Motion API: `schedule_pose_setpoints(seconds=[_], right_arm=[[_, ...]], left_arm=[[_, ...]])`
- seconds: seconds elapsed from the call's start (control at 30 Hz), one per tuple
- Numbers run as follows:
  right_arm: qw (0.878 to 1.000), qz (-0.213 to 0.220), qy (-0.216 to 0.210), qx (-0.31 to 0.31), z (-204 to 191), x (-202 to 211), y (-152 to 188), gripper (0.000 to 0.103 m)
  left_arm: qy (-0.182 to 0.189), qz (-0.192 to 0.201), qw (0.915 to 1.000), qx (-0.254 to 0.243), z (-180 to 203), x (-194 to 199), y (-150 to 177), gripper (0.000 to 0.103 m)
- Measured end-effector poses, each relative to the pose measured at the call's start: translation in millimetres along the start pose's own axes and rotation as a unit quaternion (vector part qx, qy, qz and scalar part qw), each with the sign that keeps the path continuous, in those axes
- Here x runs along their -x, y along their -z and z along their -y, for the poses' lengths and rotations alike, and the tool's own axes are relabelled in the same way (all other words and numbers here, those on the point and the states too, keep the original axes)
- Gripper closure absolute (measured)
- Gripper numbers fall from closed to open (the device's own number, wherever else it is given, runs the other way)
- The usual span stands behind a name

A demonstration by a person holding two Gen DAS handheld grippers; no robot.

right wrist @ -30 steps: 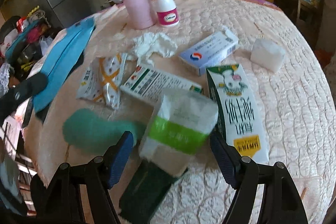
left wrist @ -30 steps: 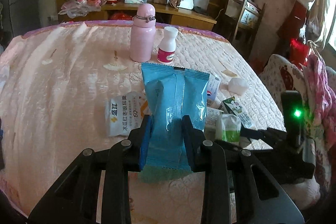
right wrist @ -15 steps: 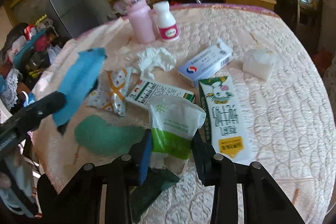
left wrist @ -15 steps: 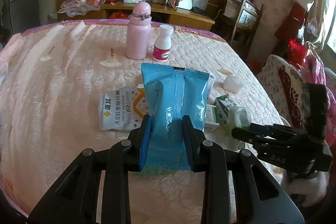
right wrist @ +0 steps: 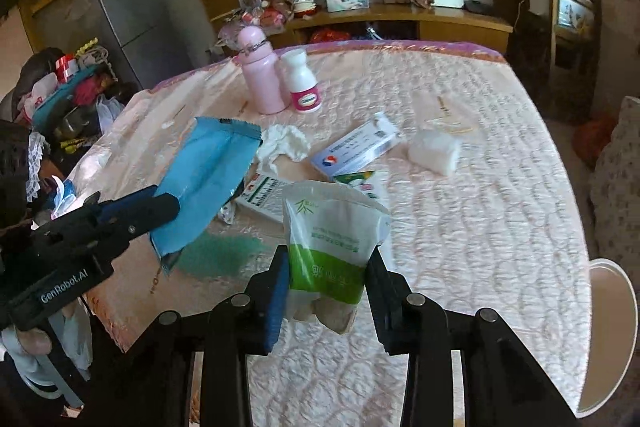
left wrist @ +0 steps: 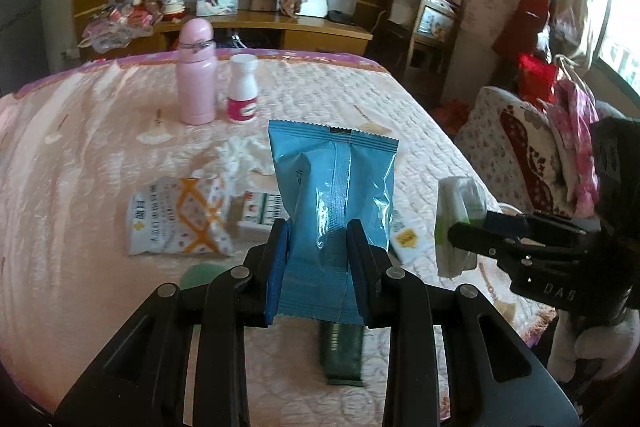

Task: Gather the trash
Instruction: 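Carry both packs over the white bucket and open both tools to drop them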

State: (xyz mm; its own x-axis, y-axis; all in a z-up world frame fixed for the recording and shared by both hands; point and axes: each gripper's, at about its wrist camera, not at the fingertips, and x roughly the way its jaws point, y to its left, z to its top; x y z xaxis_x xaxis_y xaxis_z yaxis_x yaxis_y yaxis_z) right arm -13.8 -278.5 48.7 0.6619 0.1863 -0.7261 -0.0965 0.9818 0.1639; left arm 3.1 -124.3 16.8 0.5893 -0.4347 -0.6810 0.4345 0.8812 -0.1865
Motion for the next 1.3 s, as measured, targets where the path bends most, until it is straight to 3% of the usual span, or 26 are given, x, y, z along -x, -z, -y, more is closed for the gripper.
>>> schedule_pose_setpoints(seconds=[0.37,0.7,1.3], right_arm=[[0.999,0.022,0.033,-0.029,49.0,42.3,8.5,0.068],[0.994,0.036,0.084,-0.062,112.7,89.5,27.2,0.068],[0.973,0.032,0.160,-0.161,236.3,140.3,87.8,0.068]], left_arm=[[0.025,-0.004,0.9992,-0.031,52.2,-8.0,-5.0,0.076],[0.064,-0.011,0.9954,-0.070,121.8,-23.0,-6.7,0.076],[0.126,-0.054,0.9816,-0.133,259.3,-78.9,-1.2,0.076]])
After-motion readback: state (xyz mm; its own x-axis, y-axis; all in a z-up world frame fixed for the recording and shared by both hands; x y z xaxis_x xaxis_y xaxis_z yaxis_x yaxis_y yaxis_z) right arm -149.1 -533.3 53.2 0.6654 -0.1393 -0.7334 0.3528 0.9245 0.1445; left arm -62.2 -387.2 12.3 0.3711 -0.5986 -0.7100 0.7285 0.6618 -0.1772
